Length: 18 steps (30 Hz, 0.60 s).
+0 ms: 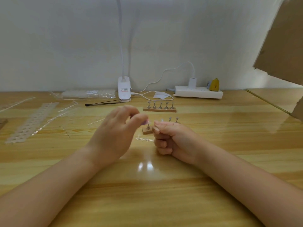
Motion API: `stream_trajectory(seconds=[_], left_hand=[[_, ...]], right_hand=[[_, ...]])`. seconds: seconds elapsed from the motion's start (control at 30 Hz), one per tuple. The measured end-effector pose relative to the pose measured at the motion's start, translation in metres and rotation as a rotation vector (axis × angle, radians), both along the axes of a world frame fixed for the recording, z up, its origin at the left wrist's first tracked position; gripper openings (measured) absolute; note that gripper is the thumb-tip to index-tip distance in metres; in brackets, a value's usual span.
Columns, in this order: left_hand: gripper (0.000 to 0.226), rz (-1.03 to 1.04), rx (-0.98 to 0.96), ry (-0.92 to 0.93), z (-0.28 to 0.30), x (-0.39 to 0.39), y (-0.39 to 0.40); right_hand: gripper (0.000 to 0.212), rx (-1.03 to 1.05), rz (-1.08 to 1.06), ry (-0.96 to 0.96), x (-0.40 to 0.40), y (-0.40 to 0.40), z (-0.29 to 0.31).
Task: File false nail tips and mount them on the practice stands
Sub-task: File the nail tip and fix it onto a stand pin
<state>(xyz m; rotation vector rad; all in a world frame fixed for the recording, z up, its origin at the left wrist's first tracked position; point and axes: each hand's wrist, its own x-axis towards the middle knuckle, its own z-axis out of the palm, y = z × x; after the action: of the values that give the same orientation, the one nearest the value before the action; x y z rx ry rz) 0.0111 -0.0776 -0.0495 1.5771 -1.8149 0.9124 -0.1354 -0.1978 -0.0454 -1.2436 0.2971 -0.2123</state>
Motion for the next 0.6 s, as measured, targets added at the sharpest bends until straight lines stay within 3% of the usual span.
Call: stream_trajectory(seconds=[0.07, 0.17, 0.23, 0.3, 0.37, 0.5, 0.6], left_hand=[[0.046, -0.061, -0.057, -0.001, 0.001, -0.003, 0.0], [0.031, -0.231, -0.055, -0.176, -0.004, -0.022, -0.001], [0.033, -0.202, -0.002, -0.199, -0.005, -0.017, -0.001], [0.047, -0.078, 0.012, -0.08, -0.002, -0.003, -0.002], [0.053, -0.026, -0.006, 0.01, 0.001, 0.003, 0.0], [0.033, -0.251, -0.051, -0.181, -0.004, -0.019, -0.001], [0.035, -0.161, 0.013, -0.155, -0.005, -0.013, -0.002]], right_hand=[[0.028, -0.017, -0.002, -0.003, 0.0, 0.0, -0.001], [0.035, -0.071, 0.011, -0.019, -0.001, 0.0, -0.001], [0.025, -0.079, 0.028, -0.027, -0.001, 0.0, 0.0], [0.014, -0.043, 0.034, -0.029, -0.001, 0.0, 0.0], [0.017, -0.031, 0.048, -0.025, -0.002, -0.001, -0.001], [0.022, -0.065, 0.053, -0.039, -0.002, 0.0, 0.0], [0.029, -0.057, 0.037, -0.023, -0.002, 0.0, 0.001]])
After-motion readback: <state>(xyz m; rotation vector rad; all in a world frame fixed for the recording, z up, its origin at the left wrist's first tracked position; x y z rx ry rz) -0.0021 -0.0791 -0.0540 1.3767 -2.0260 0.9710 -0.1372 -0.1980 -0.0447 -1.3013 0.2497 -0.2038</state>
